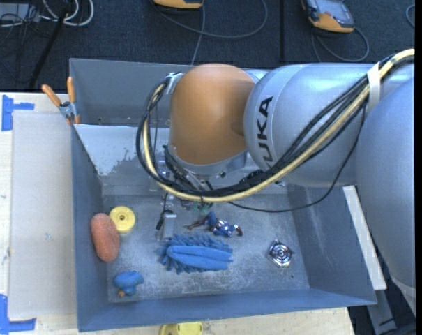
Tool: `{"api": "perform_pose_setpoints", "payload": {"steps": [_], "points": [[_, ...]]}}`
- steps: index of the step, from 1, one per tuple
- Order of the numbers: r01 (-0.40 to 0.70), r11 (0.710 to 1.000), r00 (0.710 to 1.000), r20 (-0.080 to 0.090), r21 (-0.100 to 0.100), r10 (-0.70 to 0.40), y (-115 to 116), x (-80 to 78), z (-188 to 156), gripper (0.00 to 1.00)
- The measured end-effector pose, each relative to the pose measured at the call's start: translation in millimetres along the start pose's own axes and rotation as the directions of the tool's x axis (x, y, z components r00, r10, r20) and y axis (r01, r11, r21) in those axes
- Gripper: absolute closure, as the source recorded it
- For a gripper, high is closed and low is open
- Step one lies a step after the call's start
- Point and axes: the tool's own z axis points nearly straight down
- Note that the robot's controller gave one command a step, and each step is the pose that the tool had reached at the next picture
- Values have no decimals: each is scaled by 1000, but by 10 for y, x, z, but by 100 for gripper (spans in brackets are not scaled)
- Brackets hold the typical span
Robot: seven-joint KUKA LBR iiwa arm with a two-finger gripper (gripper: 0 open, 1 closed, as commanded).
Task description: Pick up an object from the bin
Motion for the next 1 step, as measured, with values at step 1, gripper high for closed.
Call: {"api": "perform_pose_setpoints", "payload": {"steps": [1], "points": [[93, 996, 996, 4, -1, -93, -268, 9, 363, 0]]}}
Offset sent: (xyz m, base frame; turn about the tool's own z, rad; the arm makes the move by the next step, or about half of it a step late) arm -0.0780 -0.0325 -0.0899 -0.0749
